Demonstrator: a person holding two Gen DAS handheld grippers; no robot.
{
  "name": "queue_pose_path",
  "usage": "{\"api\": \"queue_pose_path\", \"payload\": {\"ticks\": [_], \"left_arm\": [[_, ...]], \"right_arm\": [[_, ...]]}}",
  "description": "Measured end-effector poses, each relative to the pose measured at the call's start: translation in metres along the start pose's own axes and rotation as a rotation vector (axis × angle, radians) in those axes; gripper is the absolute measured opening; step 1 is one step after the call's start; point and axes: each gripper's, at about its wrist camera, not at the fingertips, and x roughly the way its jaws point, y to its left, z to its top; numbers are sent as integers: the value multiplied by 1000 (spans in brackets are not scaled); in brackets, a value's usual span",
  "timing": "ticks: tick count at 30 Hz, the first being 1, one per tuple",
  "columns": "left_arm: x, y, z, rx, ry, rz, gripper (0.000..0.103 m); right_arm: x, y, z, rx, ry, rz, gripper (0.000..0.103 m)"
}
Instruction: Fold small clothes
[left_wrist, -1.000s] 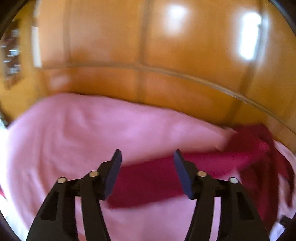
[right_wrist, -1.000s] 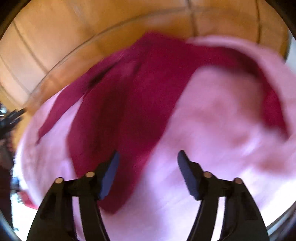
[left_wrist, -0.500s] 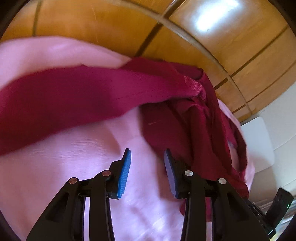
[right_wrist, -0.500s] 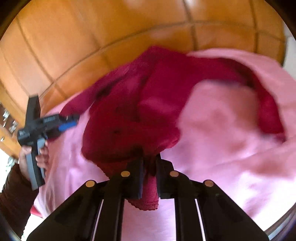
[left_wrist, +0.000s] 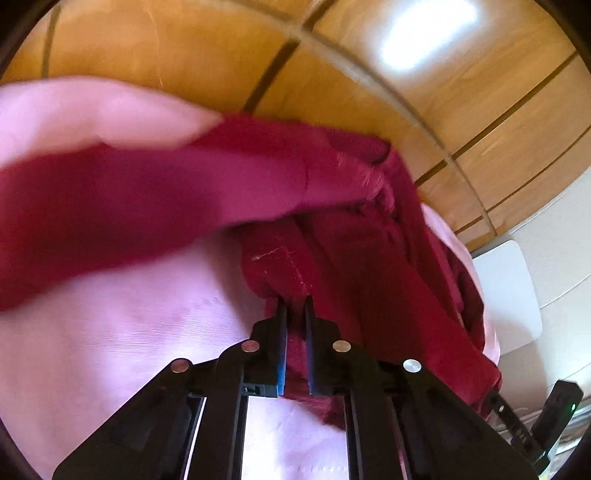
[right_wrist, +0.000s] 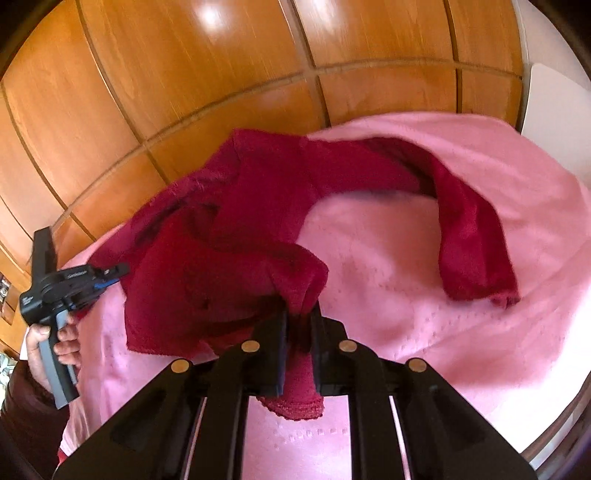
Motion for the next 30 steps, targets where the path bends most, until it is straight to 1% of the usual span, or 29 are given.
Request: {"api": "queue_pose_path", "payload": {"ticks": [1,3,4,6,7,9,10,13,15,16,17,18,20,22,23,24,25,26,27,28,29,30], "left_arm": [[-17,1,1,13,-22,-9,7],[-44,4,2,34,-53,1,6],[-67,8,1,45,-62,-4,6],[-97,13,-6,65,-71,-6,6],[-119,17,-14,85,-69,6,6],[-143,19,-27,111,-59,24,6],[-155,21,-36,123,-55,40,6],[-190,30,-71,118,-33,59,6],[-199,36,-91,104,-9,66,6],[-202,40,-107,102,13,79,6],[-200,42,-116,93,27,80,6],[-198,47,-130,72,51,64,6],[-190,50,-151,68,103,47,7],[-185,54,-165,63,118,61,7],[-185,60,-171,49,122,54,7],[-186,66,-174,26,123,43,7],[-188,73,-178,0,122,29,7],[-189,77,-179,-8,119,21,7],[-192,79,-183,-8,111,17,10],[-194,80,-186,-2,100,21,21],[-197,80,-189,10,78,32,28],[-199,79,-193,23,52,37,39]], "right_arm": [[-5,1,4,-5,-14,2,10],[-17,5,11,-27,-43,12,10],[-23,8,13,-39,-49,24,10],[-39,17,12,-87,-56,42,10],[-46,20,10,-106,-52,56,10],[-55,26,4,-135,-36,80,10],[-63,29,-3,-155,-14,99,10],[-75,34,-20,-191,31,134,10],[-81,34,-37,-206,80,157,10],[-82,34,-48,-224,109,155,10],[-81,34,-55,-239,129,150,10],[-79,33,-65,-257,158,140,10],[-72,28,-81,-292,217,104,10],[-65,22,-94,-319,274,63,10],[-63,18,-99,-328,298,44,12],[-62,14,-102,-332,314,32,15],[-62,11,-103,-333,327,23,29],[-65,8,-102,-330,321,7,55],[-71,6,-101,-329,304,-4,66],[-76,8,-98,-331,283,-13,66],[-80,8,-92,-332,258,-17,66],[-82,9,-86,-329,235,-15,67]]}}
